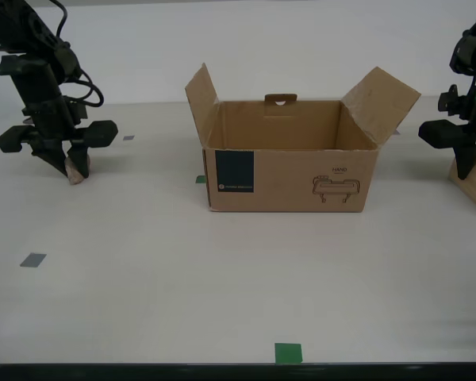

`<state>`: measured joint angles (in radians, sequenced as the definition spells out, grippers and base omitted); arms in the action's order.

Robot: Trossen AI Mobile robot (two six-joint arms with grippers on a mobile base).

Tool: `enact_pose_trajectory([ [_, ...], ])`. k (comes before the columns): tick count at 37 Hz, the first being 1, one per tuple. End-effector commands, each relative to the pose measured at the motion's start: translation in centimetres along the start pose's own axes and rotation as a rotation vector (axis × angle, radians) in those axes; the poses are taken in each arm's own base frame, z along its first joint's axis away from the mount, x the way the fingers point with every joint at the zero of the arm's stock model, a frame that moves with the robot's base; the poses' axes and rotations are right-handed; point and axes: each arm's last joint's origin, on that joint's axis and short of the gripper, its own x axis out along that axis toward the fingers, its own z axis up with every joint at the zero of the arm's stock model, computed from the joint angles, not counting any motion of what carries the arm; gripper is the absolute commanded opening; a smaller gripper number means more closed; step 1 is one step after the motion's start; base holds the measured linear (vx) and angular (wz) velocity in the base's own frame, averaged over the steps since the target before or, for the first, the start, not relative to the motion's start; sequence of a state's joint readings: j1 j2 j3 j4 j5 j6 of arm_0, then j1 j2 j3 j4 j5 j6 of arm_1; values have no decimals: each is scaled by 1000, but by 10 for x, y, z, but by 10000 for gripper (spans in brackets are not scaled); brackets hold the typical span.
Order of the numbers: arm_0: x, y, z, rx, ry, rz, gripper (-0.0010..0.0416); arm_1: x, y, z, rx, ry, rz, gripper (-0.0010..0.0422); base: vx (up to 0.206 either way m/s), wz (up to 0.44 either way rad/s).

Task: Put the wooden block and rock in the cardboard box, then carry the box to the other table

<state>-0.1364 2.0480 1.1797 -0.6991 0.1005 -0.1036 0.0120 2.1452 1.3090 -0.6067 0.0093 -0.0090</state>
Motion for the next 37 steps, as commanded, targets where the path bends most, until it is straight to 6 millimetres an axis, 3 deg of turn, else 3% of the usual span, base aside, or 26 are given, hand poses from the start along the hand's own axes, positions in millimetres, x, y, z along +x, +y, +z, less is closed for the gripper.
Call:
enact_pose_trajectory([
  [1,-7,-1,-1,8,-15,2,-1,-10,-1,1,-1,-18,-3,-1,0,0],
  [21,-89,-7,-16,46,-218,-16,-1,-96,-3,1,27,-240,-3,-1,0,0],
  [37,-170,-7,-43,58,-440,47,-1,-165,-7,-15,57,-410,-12,-1,0,0],
])
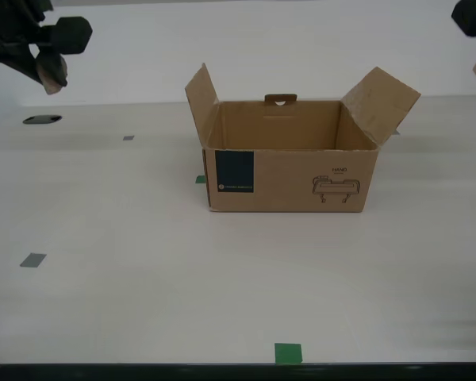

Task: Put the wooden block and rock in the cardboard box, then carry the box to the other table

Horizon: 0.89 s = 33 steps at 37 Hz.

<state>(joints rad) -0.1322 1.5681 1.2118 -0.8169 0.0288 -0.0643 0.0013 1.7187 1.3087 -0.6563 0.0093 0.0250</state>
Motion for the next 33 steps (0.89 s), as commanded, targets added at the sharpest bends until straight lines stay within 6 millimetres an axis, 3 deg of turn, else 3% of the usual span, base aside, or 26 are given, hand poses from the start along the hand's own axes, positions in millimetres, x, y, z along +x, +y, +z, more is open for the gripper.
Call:
enact_pose_trajectory([
  [1,-20,3,3,-4,-56,11,-1,-18,-3,2,12,-46,-25,-1,0,0],
  [19,-116,24,21,-67,-304,46,-1,-92,-17,-1,62,-249,-106,-1,0,0],
  [33,-173,64,32,-169,-487,169,-1,-133,-57,8,173,-372,-248,-1,0,0],
])
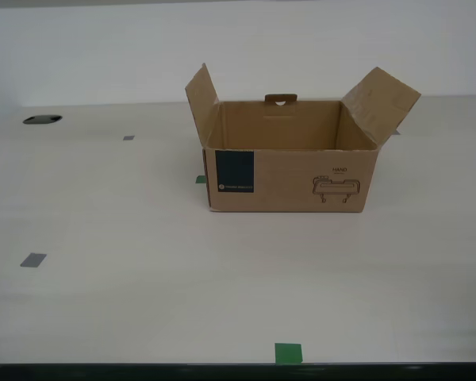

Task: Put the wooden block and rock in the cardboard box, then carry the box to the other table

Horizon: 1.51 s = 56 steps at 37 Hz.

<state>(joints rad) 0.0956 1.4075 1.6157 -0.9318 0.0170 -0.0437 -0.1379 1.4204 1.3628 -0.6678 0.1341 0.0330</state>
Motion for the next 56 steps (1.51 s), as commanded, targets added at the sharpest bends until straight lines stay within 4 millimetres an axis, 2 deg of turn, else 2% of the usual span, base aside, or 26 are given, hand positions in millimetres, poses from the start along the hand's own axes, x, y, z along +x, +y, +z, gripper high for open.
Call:
enact_pose_trajectory([
  [1,-8,11,7,-5,-39,69,-1,-8,-16,11,38,-45,-60,-1,0,0],
  [9,-19,28,14,-19,-82,172,-1,-26,-49,31,112,-130,-140,-1,0,0],
  [19,-21,44,14,-44,-87,222,-1,-48,-85,48,187,-244,-239,-1,0,0],
  [25,-22,50,17,-43,-119,278,-1,-52,-102,50,219,-285,-289,-1,0,0],
  [30,-23,53,19,-31,-130,338,-1,-47,-114,50,239,-289,-321,-1,0,0],
  [41,-12,56,14,-29,-123,357,-1,-7,-153,42,295,-217,-398,-1,0,0],
  [50,16,59,-5,-27,-52,354,-1,33,-181,32,330,-166,-437,-1,0,0],
  [56,35,62,-21,-26,-6,385,-1,57,-189,24,356,-119,-438,-1,0,0],
])
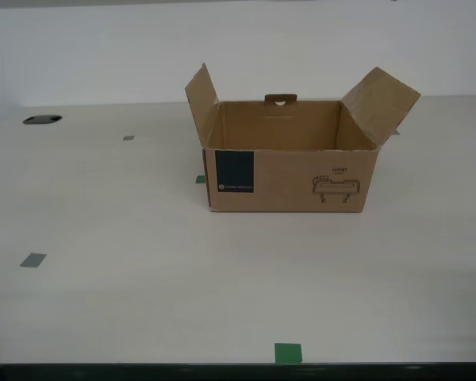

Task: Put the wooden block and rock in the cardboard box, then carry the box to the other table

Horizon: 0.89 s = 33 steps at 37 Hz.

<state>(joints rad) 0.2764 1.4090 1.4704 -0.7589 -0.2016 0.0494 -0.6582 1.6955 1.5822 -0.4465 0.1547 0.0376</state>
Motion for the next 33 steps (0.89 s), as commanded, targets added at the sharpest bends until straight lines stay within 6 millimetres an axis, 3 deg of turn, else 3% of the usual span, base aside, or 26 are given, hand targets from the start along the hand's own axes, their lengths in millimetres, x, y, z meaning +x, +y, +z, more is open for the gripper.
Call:
enact_pose_trajectory([
  [1,11,-1,-8,4,6,40,-1,13,0,-5,20,23,-9,-1,0,0],
  [13,42,-6,-30,-9,-35,127,-1,44,2,-21,87,28,-78,-1,0,0],
  [33,78,-9,-67,-7,-139,150,-1,65,3,-61,93,-10,-81,-1,0,0],
])
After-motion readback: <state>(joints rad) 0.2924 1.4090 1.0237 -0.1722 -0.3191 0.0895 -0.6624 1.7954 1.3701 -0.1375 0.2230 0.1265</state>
